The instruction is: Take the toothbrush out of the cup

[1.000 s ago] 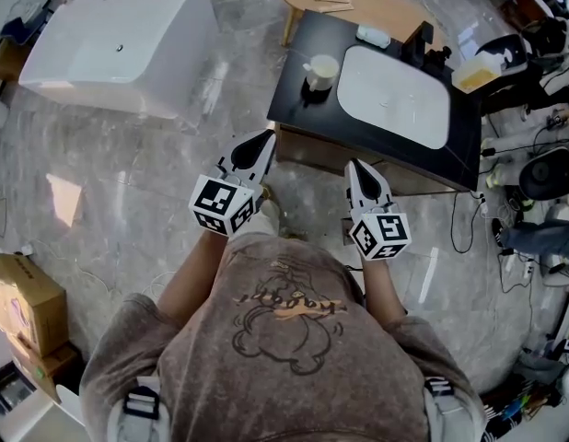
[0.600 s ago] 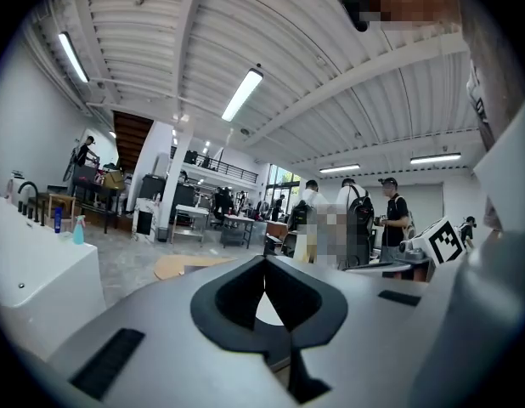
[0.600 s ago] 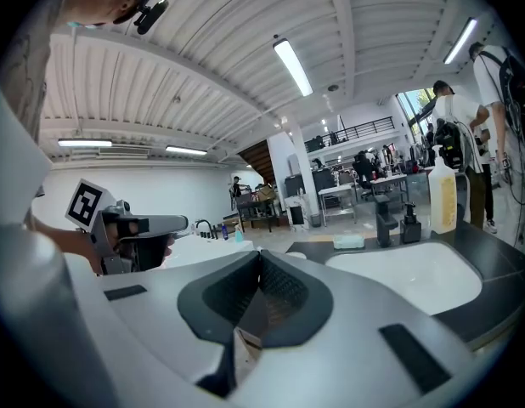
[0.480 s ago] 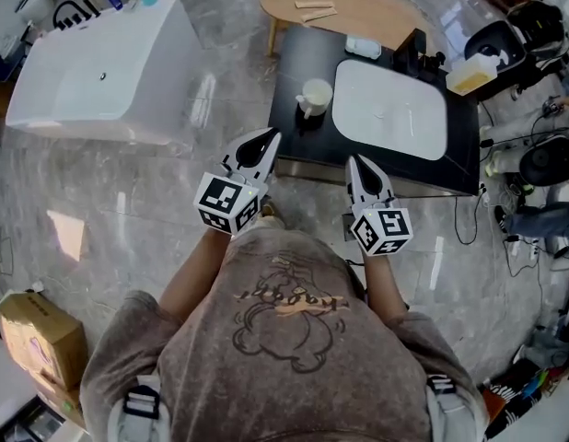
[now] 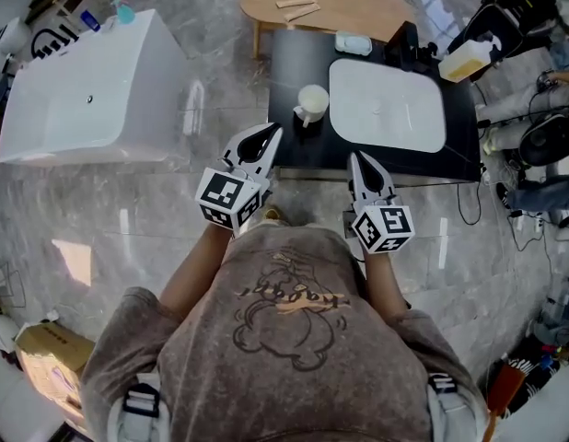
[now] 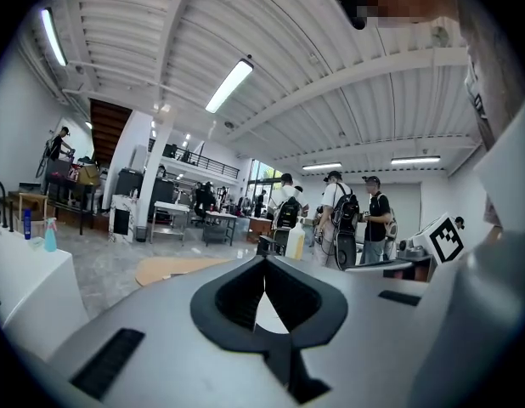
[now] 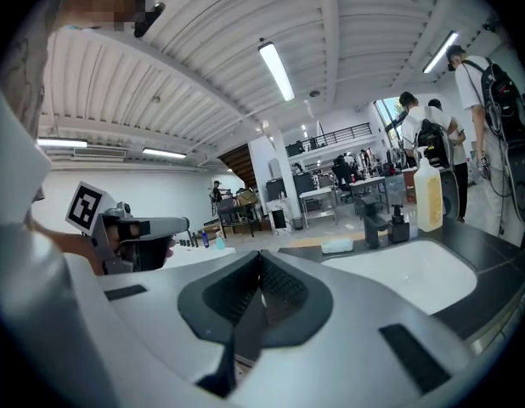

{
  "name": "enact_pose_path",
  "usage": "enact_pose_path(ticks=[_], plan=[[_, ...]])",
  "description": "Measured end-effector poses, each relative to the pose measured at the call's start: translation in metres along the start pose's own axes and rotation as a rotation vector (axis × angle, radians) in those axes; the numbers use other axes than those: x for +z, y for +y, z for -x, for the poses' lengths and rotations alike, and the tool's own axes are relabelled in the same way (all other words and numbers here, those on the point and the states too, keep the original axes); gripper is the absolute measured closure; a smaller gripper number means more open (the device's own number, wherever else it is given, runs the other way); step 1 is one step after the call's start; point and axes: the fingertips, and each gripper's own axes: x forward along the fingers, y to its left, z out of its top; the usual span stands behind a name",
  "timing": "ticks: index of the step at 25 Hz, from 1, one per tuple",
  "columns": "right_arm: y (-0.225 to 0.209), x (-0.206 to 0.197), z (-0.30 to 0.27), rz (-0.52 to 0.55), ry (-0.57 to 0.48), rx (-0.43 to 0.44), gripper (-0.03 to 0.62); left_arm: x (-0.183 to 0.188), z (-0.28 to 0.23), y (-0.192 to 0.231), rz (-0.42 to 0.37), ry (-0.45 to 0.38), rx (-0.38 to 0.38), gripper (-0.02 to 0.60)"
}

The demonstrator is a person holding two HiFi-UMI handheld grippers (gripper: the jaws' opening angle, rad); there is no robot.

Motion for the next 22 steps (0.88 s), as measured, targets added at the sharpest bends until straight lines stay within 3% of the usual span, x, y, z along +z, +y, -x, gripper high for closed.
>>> enact_pose_path(ticks=[10, 17, 22], plan=[[-0.023, 0.011, -0.002, -0.01, -0.012, -0.031, 0.589, 0.002, -0.025, -0.006, -0.001, 0.012, -0.031, 0.56], [-0.03, 0.025, -0.008, 0.013, -0.049, 0.001, 0.587, 0.007, -0.038, -0.005, 0.004, 0.001, -0.025, 0.56], [-0.03, 0.029, -0.014, 0.015, -0.07, 0.038, 0.523, 0.007, -0.044, -0.004, 0.001, -0.004, -0.023, 0.56]])
